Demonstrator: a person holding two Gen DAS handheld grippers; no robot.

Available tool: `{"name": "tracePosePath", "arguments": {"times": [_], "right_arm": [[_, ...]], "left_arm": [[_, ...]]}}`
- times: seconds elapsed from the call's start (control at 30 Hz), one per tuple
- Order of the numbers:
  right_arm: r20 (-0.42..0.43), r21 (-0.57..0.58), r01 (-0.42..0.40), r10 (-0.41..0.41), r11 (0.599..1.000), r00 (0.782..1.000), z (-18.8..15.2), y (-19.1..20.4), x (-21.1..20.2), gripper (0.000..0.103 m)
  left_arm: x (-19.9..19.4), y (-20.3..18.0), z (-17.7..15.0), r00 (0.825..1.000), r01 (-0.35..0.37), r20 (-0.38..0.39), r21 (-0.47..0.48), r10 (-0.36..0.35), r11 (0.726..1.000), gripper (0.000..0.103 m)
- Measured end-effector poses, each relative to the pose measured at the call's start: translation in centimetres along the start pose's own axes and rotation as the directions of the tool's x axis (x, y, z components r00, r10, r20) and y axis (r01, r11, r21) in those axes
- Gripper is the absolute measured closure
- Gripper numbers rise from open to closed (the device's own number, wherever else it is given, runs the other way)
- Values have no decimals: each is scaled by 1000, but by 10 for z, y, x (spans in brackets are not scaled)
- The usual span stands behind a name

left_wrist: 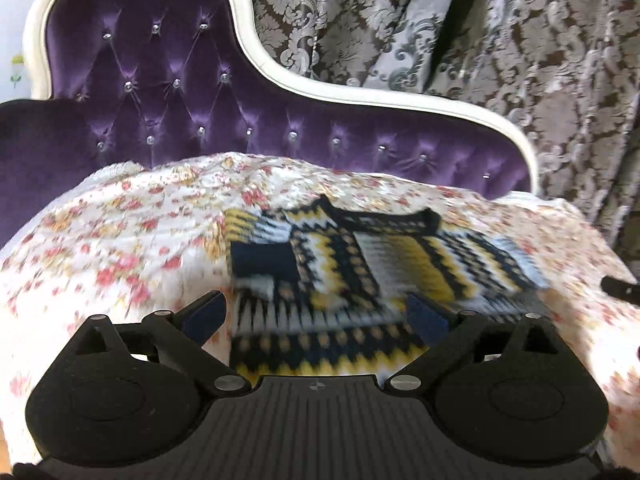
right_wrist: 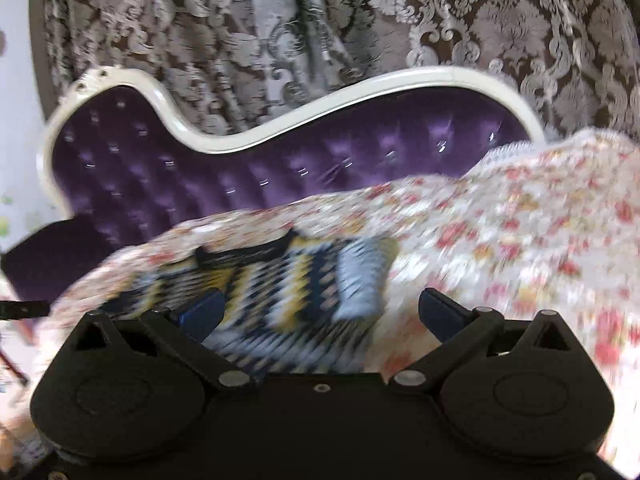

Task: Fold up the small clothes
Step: 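Move both tools down to the folded navy hem edge of the sweater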

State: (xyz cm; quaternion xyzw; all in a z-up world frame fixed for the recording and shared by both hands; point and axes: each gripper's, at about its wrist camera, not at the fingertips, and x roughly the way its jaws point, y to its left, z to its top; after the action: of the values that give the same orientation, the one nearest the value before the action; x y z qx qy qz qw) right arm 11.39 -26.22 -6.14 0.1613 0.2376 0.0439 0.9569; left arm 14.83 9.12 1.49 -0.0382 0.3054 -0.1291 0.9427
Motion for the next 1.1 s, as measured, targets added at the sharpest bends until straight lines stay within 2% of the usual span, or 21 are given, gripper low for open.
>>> {"name": "tracePosePath", "arguments": {"times": [0.17, 0.3, 0.53, 0.67, 0.87, 1.1], "right_arm": [[-79, 53, -61, 66, 997, 995, -30, 15, -46, 0], [-140, 101, -59, 73, 993, 987, -55, 24, -76, 0], [-202, 127, -87, 112, 988, 973, -96, 42, -112, 0], [-227, 85, -95, 112, 992, 967, -108, 61, -122, 0], [-292, 112, -90, 120, 990, 949, -120, 71, -119, 0], [-237, 199, -173, 219, 965, 947, -130, 70, -114, 0]], "left_arm": [[-36, -2, -33, 997, 58, -47, -50, -61, 997, 5], [-54, -8, -62, 990, 88, -105, -56, -93, 995, 5], [-74, -18, -108, 981, 87, -172, -47, -94, 995, 5], [-85, -24, -128, 979, 66, -190, -34, -72, 997, 5], [-94, -30, -149, 975, 58, -215, -23, -62, 998, 5], [-97, -30, -157, 976, 47, -210, -32, -53, 998, 5]]}}
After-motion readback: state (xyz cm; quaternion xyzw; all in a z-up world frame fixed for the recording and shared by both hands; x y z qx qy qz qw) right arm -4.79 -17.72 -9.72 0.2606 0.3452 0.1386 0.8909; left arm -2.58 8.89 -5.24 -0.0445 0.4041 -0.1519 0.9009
